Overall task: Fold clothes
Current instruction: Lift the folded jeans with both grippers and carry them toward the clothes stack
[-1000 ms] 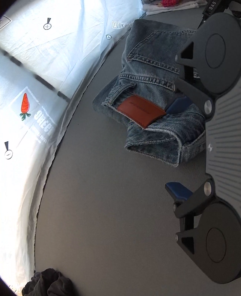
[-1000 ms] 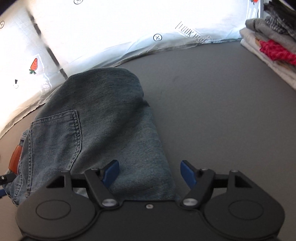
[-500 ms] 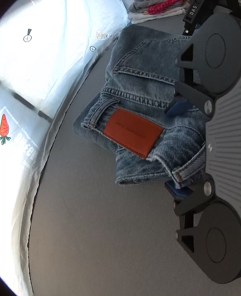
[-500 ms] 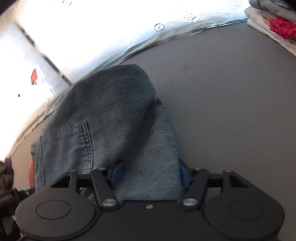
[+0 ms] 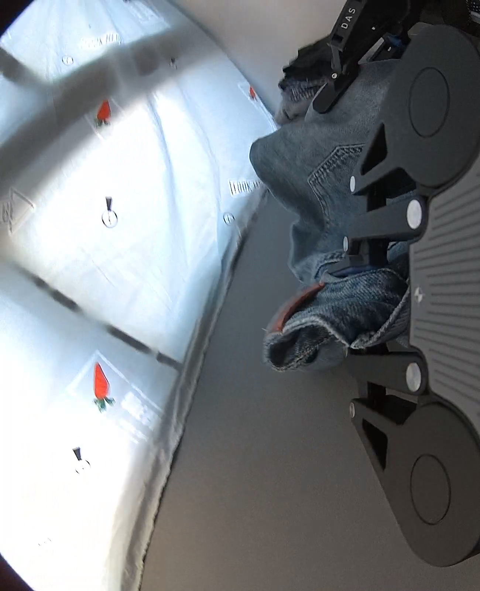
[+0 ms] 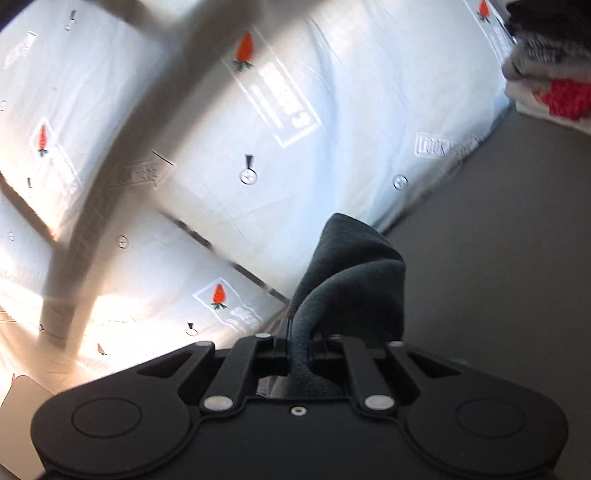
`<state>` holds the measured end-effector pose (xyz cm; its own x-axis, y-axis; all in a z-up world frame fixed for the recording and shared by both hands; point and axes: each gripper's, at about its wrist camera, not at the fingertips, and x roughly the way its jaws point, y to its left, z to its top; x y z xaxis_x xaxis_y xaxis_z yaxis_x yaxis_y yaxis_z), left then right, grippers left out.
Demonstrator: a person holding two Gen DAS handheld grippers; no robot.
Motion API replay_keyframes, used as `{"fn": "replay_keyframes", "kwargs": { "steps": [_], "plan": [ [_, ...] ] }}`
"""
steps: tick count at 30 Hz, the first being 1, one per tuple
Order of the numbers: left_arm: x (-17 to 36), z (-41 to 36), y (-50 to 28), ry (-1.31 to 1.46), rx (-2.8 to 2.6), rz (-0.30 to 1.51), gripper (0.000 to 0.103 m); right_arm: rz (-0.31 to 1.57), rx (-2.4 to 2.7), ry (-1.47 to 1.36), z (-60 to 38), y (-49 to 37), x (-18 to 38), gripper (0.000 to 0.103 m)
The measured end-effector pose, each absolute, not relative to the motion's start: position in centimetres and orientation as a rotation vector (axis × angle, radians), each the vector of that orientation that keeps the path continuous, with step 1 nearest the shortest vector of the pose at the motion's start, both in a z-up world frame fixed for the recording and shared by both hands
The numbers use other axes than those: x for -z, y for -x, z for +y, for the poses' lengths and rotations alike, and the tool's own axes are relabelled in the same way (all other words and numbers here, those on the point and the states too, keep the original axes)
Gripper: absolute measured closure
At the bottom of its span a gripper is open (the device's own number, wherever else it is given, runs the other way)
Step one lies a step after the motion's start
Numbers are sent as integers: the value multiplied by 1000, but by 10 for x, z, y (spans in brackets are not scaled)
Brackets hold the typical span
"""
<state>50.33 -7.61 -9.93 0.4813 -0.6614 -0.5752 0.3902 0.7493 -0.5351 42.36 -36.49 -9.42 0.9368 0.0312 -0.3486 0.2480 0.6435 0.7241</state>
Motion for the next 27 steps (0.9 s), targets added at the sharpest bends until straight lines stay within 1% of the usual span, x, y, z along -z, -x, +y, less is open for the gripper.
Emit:
{"fn": "replay_keyframes", "kwargs": {
  "steps": [2,5,7,10,13,15,16,17,18,20,21,22,23,24,25,26,27],
  "plan": [
    [73,-89,-494,383,731,804,83,297,109,-863,-362,-409,72,95],
    [41,-109,-473,304,804,716,83,299,125,-808,-352,-392,52,95],
    [41,-117,-466,269,796,714,83,343,175,-707,-346,-389,53,95],
    [71,-115,-467,216,700,805,82,407,275,-689,-358,-373,78,95],
    [117,-104,-468,175,627,933,76,467,374,-717,-383,-358,111,95],
    [137,-98,-462,174,596,984,71,524,427,-712,-397,-350,131,94],
    [143,-97,-458,175,585,998,66,558,442,-702,-402,-347,141,94],
    [145,-97,-454,170,575,1006,58,582,452,-693,-404,-344,148,93],
    [146,-97,-451,169,569,1009,53,606,462,-684,-406,-341,154,92],
    [148,-96,-446,169,555,1015,42,644,462,-648,-407,-342,161,85],
    [149,-96,-443,166,546,1017,38,663,461,-629,-408,-343,164,72],
    [150,-98,-443,156,536,1015,32,678,452,-592,-408,-346,166,54],
    [151,-100,-443,137,530,1010,29,693,443,-553,-408,-349,167,49],
    [154,-103,-445,116,524,1003,28,709,417,-535,-411,-354,169,47],
    [156,-106,-447,96,516,996,24,724,389,-520,-415,-359,172,46],
    [158,-110,-449,80,504,990,23,740,362,-504,-418,-364,174,45],
    [162,-112,-452,78,487,992,23,756,334,-489,-421,-369,176,41]
  ]
}}
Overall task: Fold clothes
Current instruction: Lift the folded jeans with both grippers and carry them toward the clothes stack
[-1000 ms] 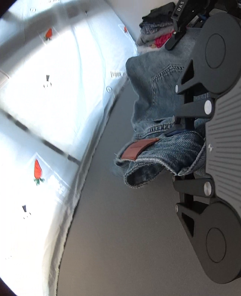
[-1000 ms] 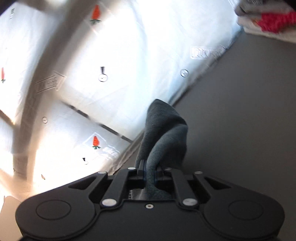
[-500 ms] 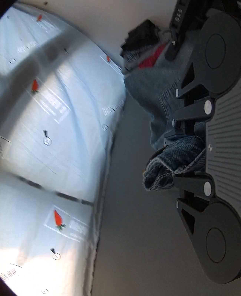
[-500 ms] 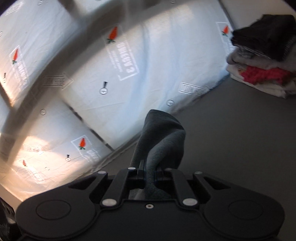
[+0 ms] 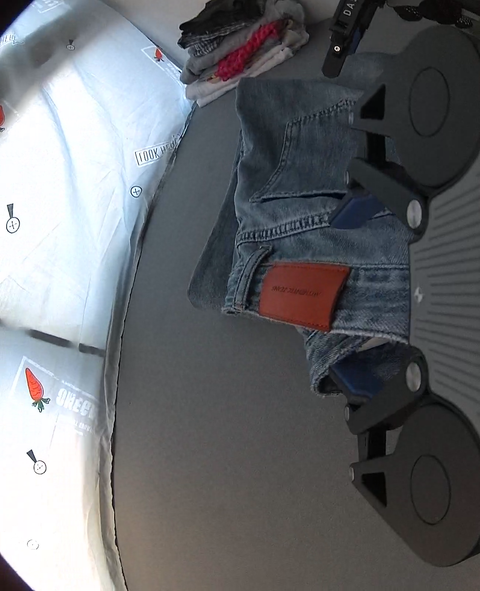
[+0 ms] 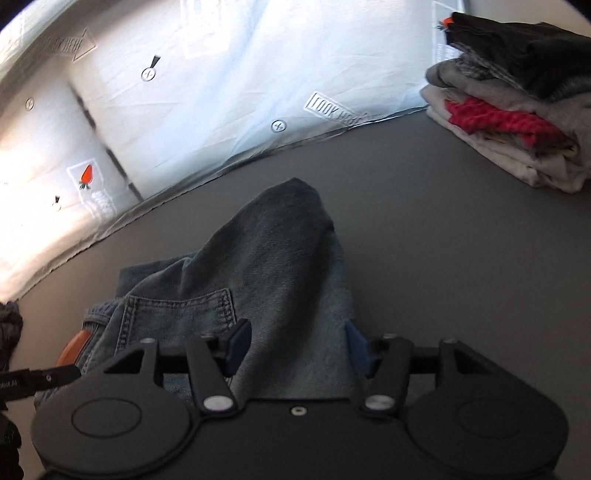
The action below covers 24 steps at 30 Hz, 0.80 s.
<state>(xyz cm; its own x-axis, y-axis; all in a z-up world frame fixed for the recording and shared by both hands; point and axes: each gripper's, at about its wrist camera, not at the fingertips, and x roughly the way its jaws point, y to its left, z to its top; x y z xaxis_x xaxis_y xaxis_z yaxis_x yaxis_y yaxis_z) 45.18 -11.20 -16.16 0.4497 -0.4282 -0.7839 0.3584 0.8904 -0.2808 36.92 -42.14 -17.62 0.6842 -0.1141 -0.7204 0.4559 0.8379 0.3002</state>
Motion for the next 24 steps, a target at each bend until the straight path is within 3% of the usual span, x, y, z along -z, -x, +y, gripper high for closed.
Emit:
{"fn": "replay_keyframes", "kwargs": {
  "steps": [5,15,16,18,20,21,22,24],
  "plan": [
    [183,-120,-465,117,464,1042,15,823,229,-471,-442,-391,195,34],
    [202,-138,-478,171,398,1095,12,866,60,-630,-466,-422,225,27],
    [201,-139,-477,172,395,1094,14,870,52,-619,-464,-427,224,31],
    [200,-139,-478,197,397,1096,30,878,62,-553,-454,-437,221,39],
    [200,-140,-479,230,403,1098,44,867,82,-499,-443,-441,214,56],
    [199,-140,-479,236,407,1092,48,850,97,-481,-438,-440,209,78],
    [197,-141,-477,232,412,1082,58,832,112,-463,-432,-439,205,85],
    [189,-141,-472,213,436,1052,66,778,146,-479,-426,-431,190,88]
  ]
}}
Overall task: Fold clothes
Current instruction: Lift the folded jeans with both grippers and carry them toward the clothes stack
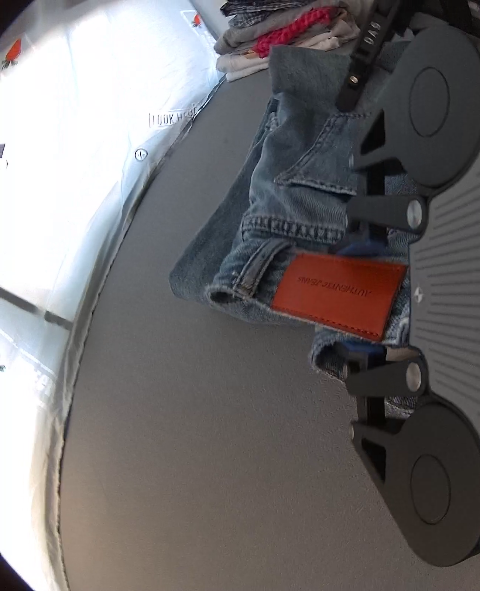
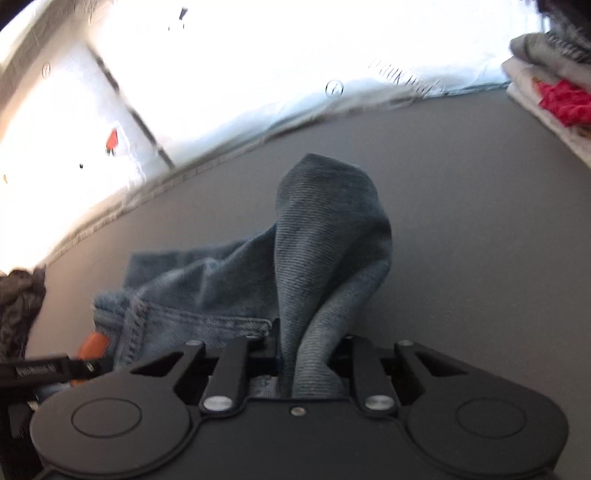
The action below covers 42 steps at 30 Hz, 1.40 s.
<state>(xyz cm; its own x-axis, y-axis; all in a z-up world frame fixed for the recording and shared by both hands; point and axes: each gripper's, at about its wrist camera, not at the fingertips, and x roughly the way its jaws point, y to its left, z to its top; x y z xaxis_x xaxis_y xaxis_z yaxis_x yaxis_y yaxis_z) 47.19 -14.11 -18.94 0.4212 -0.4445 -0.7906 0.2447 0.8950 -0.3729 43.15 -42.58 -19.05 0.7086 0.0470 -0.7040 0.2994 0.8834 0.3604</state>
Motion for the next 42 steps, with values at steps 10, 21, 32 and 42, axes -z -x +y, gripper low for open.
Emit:
{"fn": "replay_keyframes", "kwargs": {
  "steps": [10,21,32,42],
  "plan": [
    [139,-155,-448,251,698,843,84,554,194,-326,-380,-382,96,90],
    [195,-182,-450,-7,687,898,43,636,305,-389,-403,-367,123,89],
    [220,-180,-472,154,687,999,54,674,364,-498,-428,-373,150,89],
    [179,-197,-457,319,693,975,75,555,338,-364,-413,-362,95,89]
  ]
}}
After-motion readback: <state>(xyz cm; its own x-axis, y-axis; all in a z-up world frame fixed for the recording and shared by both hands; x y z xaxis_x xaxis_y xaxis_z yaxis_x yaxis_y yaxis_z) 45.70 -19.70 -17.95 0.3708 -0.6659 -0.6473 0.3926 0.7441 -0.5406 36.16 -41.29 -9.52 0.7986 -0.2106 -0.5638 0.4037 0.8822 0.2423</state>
